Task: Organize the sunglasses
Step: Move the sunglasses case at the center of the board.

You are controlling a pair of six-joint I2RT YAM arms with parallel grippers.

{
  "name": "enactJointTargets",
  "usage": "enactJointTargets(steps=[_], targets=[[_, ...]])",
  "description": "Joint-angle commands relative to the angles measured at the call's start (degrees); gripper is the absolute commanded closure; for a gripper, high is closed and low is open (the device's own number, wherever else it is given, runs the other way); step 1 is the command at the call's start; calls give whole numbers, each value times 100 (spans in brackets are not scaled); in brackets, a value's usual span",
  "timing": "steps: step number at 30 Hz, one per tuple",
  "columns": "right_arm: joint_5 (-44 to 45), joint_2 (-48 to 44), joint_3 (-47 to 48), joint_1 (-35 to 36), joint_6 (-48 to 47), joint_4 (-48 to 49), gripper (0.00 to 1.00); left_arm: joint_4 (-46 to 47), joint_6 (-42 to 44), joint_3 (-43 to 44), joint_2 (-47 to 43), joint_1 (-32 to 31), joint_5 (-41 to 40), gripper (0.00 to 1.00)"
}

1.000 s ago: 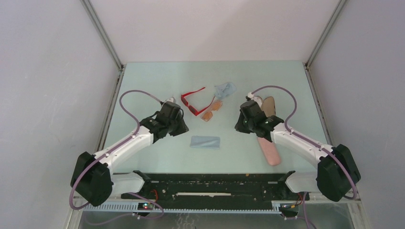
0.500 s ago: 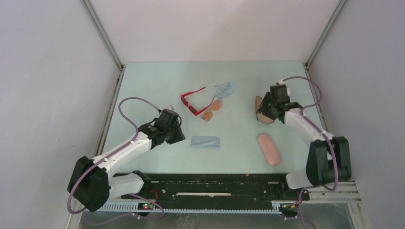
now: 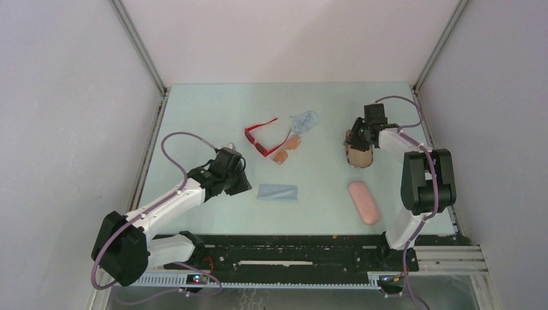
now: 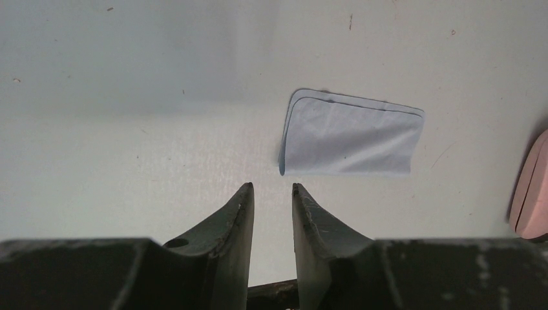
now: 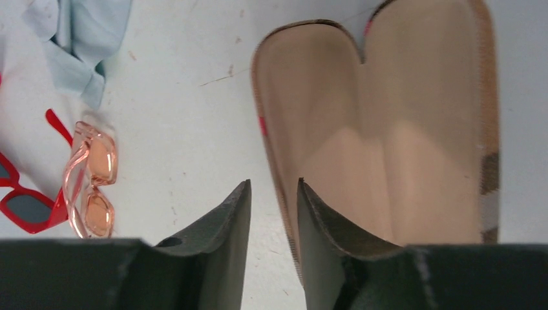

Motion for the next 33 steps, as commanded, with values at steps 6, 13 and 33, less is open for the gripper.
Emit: enactJointTargets(steps=[6, 13, 33], targets=[[-195, -43, 238, 470, -317, -44, 100, 77, 45, 22, -40, -27, 67, 67], [38, -293, 159, 1482, -667, -468, 100, 191, -5, -68, -6, -38, 142, 68], [366, -935, -83, 2737, -1647, -1906, 58, 236, 65, -32, 38, -77, 364, 67]])
